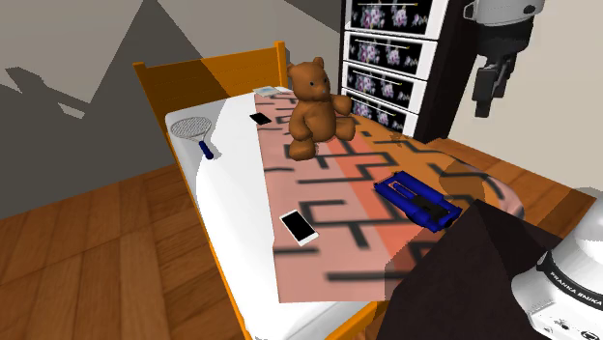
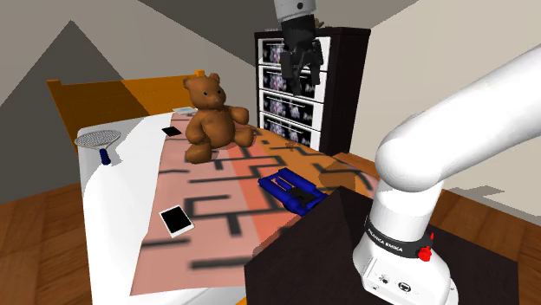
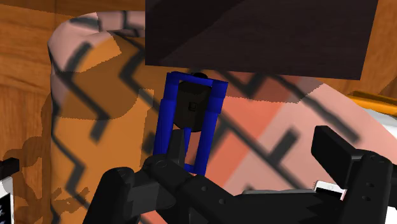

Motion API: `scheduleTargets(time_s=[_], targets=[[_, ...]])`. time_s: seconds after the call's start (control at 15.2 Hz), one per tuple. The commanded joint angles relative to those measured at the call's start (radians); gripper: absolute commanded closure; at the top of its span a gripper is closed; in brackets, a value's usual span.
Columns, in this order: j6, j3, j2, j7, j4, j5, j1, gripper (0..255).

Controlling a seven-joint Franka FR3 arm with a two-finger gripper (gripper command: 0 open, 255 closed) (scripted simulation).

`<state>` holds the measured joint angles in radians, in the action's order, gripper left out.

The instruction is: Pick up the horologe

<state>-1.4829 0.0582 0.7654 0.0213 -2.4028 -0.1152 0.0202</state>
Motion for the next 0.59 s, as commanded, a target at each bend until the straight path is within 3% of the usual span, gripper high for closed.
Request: scheduleTargets(time_s=[0.0,0.53], targets=[[0.000,0.000,0.000,0.000,0.000,0.000,0.000,0],[-0.332,-0.030,-0.069,-0.060,-0.216,-0.011,-0.033,0]])
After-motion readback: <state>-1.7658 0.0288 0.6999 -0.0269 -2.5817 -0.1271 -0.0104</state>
